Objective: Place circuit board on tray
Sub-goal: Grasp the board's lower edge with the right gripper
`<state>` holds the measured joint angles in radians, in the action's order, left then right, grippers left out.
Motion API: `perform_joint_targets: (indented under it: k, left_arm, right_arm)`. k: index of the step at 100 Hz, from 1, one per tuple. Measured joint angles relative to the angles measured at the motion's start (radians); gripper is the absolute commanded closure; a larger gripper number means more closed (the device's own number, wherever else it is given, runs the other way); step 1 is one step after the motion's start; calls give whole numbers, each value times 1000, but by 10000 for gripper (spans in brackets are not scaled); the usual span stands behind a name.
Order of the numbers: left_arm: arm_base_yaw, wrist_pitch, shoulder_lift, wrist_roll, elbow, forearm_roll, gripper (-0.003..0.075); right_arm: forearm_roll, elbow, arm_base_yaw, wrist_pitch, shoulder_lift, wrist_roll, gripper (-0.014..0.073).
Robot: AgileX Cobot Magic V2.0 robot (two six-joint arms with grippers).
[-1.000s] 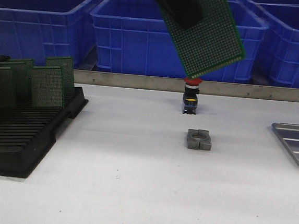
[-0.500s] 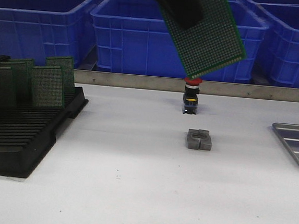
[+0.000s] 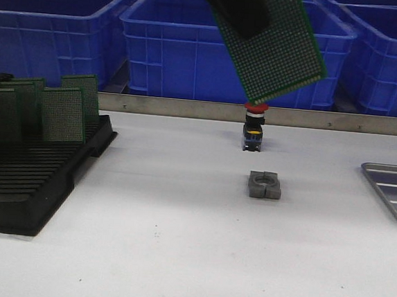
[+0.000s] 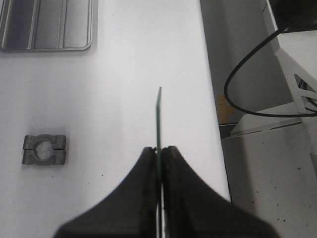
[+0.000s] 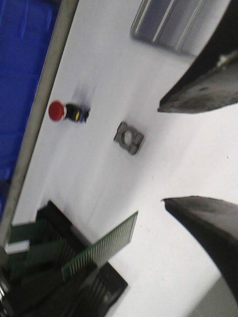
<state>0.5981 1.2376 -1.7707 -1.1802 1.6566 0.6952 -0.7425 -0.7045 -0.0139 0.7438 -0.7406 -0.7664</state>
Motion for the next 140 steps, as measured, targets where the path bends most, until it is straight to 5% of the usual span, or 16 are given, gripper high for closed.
perform_joint_targets:
  k: [12, 26, 91, 105, 131, 140]
  left_arm:
    - [0, 0, 0, 0, 0, 0, 738]
    - [0, 0, 0, 0, 0, 0, 738]
    - [0, -2, 0, 0, 0, 0, 738]
    - [0, -2, 0, 0, 0, 0, 738]
    - [0, -4, 0, 0, 0, 0, 736]
    - [0, -8, 0, 0, 0, 0, 696]
  right_arm:
    - [-139, -37, 0, 78, -125, -281, 186]
    - [-217, -88, 0, 191, -276, -459, 186]
    - [-246, -254, -160, 215, -603, -612, 201]
    - [-248, -258, -189, 207, -625, -618, 288]
    - [-255, -259, -190, 198, -635, -620, 610]
    - [-255, -259, -192, 212, -635, -635, 660]
